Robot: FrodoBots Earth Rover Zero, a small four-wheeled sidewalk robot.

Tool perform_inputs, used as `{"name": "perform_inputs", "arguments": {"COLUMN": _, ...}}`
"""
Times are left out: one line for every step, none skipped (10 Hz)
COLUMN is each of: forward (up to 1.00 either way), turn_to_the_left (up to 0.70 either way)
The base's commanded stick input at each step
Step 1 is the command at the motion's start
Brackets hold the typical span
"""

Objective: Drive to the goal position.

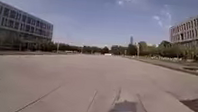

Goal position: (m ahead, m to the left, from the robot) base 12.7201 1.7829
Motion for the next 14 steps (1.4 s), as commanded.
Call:
{"name": "perform_inputs", "arguments": {"forward": 1.00, "turn_to_the_left": 0.00}}
{"name": "perform_inputs", "arguments": {"forward": 1.00, "turn_to_the_left": 0.00}}
{"name": "perform_inputs", "arguments": {"forward": 1.00, "turn_to_the_left": 0.00}}
{"name": "perform_inputs", "arguments": {"forward": 1.00, "turn_to_the_left": 0.00}}
{"name": "perform_inputs", "arguments": {"forward": 1.00, "turn_to_the_left": 0.00}}
{"name": "perform_inputs", "arguments": {"forward": 1.00, "turn_to_the_left": 0.00}}
{"name": "perform_inputs", "arguments": {"forward": 1.00, "turn_to_the_left": 0.00}}
{"name": "perform_inputs", "arguments": {"forward": 1.00, "turn_to_the_left": 0.00}}
{"name": "perform_inputs", "arguments": {"forward": 1.00, "turn_to_the_left": 0.00}}
{"name": "perform_inputs", "arguments": {"forward": 1.00, "turn_to_the_left": 0.00}}
{"name": "perform_inputs", "arguments": {"forward": 1.00, "turn_to_the_left": 0.00}}
{"name": "perform_inputs", "arguments": {"forward": 1.00, "turn_to_the_left": 0.00}}
{"name": "perform_inputs", "arguments": {"forward": 1.00, "turn_to_the_left": 0.00}}
{"name": "perform_inputs", "arguments": {"forward": 1.00, "turn_to_the_left": 0.00}}
